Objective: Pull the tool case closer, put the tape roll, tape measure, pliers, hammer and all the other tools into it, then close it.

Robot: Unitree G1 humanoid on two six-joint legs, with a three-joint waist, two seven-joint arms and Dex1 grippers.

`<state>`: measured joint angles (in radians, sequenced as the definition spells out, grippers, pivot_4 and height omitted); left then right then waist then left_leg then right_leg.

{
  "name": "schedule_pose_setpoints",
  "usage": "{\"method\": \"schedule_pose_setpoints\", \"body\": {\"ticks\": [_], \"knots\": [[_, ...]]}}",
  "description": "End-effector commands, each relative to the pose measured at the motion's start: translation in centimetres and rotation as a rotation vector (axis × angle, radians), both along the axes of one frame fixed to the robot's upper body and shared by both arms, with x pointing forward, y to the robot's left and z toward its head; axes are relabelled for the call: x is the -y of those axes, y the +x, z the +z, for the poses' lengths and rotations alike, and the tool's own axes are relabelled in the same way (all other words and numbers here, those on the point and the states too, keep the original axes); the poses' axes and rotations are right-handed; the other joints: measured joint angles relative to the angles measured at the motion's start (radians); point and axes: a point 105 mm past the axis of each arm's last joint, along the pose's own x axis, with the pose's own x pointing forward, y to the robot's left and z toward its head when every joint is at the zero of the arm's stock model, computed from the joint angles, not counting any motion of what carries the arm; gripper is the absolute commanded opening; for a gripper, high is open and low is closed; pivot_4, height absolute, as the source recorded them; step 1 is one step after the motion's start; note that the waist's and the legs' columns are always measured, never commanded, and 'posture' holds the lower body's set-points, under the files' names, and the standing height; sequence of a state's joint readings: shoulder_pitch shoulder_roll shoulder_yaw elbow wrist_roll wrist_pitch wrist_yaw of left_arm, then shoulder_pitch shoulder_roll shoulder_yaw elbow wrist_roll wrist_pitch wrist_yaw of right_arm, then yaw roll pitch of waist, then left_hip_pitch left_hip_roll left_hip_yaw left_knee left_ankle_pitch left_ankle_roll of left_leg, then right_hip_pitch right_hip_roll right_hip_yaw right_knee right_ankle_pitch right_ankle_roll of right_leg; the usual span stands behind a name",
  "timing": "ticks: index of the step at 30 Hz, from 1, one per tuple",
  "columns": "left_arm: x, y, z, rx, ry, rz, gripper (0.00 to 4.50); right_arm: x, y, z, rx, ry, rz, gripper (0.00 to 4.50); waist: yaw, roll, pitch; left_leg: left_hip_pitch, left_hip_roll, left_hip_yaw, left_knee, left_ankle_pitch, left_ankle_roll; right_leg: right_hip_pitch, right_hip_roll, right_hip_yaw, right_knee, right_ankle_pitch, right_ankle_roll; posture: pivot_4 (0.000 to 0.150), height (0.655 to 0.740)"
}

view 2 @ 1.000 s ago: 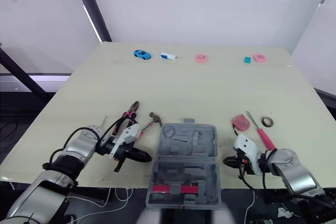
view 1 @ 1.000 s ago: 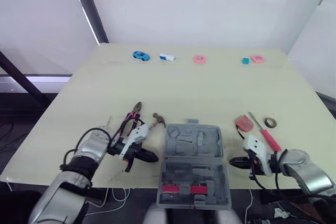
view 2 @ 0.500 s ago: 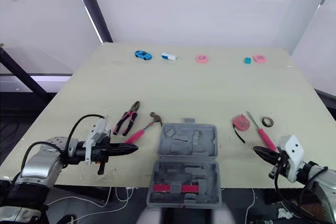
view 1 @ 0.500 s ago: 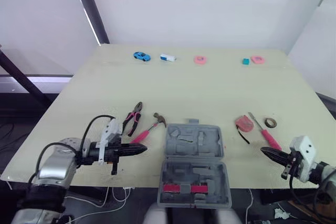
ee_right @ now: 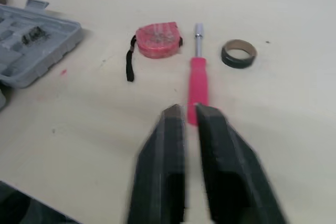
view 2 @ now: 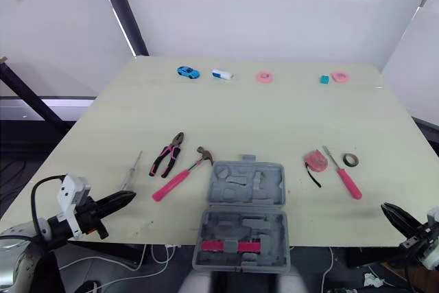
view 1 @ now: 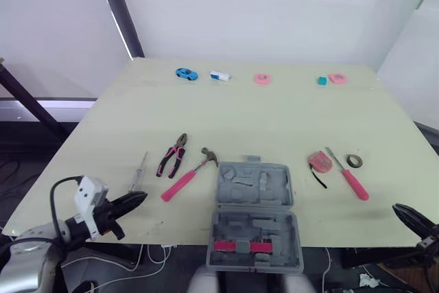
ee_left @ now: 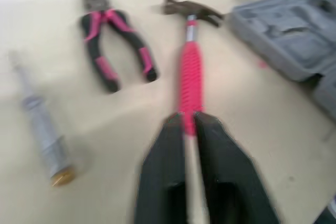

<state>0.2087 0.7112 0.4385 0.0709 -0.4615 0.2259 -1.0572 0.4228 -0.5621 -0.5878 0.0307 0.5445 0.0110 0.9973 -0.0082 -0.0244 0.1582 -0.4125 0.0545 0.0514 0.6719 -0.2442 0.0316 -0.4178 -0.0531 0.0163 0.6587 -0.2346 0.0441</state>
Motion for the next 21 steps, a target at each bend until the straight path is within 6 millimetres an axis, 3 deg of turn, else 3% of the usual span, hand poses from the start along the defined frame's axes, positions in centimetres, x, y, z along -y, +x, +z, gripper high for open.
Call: {"method": "schedule_pose_setpoints", "body": {"ticks": [1, 2, 3, 4, 5, 14, 21], "knots": [[-1.9, -0.5, 0.8, 0.049, 0.020, 0.078, 2.33, 1.6, -1.0, 0.8, 0.044, -0.016, -0.033, 2.28, -0.001, 0.000, 0.000, 0.000, 0.000, 0.000, 0.000, 0.000, 0.000, 0.000, 0.000, 0.000, 0.000, 0.000, 0.000, 0.150, 0.7395], [-2.0, -0.6, 0.8, 0.052, 0.019, 0.083, 3.01, 1.8, -1.2, 0.7, 0.044, -0.019, -0.036, 3.05, -0.001, 0.000, 0.000, 0.000, 0.000, 0.000, -0.001, 0.000, 0.000, 0.000, -0.001, 0.000, -0.001, 0.000, 0.000, 0.150, 0.7395], [-2.1, -0.8, 0.9, 0.052, 0.016, 0.087, 3.59, 2.0, -1.4, 0.6, 0.042, -0.019, -0.042, 3.57, -0.001, 0.000, 0.000, 0.000, 0.000, 0.000, -0.001, 0.000, 0.000, 0.000, -0.001, 0.000, -0.001, 0.000, 0.000, 0.150, 0.7395], [-2.2, -0.9, 0.8, 0.050, 0.014, 0.088, 3.75, 2.2, -1.7, 0.4, 0.038, -0.020, -0.046, 3.69, -0.001, 0.001, 0.000, 0.000, 0.000, 0.000, -0.001, 0.000, 0.000, 0.000, -0.001, 0.000, -0.001, 0.000, 0.000, 0.150, 0.7395], [-2.2, -1.1, 0.8, 0.048, 0.013, 0.089, 4.38, 2.3, -1.9, 0.3, 0.035, -0.021, -0.049, 4.37, -0.001, 0.001, -0.001, 0.000, 0.000, 0.000, -0.001, 0.000, 0.000, -0.001, -0.002, 0.000, -0.001, 0.000, 0.000, 0.150, 0.7395], [-1.1, -0.6, 1.8, 0.089, 0.001, 0.041, 4.45, 2.3, -1.7, 0.1, 0.007, -0.043, -0.026, 4.45, -0.001, 0.001, -0.001, 0.000, 0.000, 0.000, -0.002, -0.003, -0.004, -0.002, -0.006, 0.000, -0.002, 0.000, 0.000, 0.150, 0.7395], [2.2, -0.2, 3.6, 0.156, 0.010, -0.108, 4.45, -0.3, 0.7, 2.2, -0.025, -0.066, 0.113, 4.45, -0.002, 0.002, -0.001, -0.001, -0.001, 0.001, -0.002, -0.002, -0.003, -0.001, -0.007, 0.000, -0.002, 0.000, 0.000, 0.150, 0.7395]]}}
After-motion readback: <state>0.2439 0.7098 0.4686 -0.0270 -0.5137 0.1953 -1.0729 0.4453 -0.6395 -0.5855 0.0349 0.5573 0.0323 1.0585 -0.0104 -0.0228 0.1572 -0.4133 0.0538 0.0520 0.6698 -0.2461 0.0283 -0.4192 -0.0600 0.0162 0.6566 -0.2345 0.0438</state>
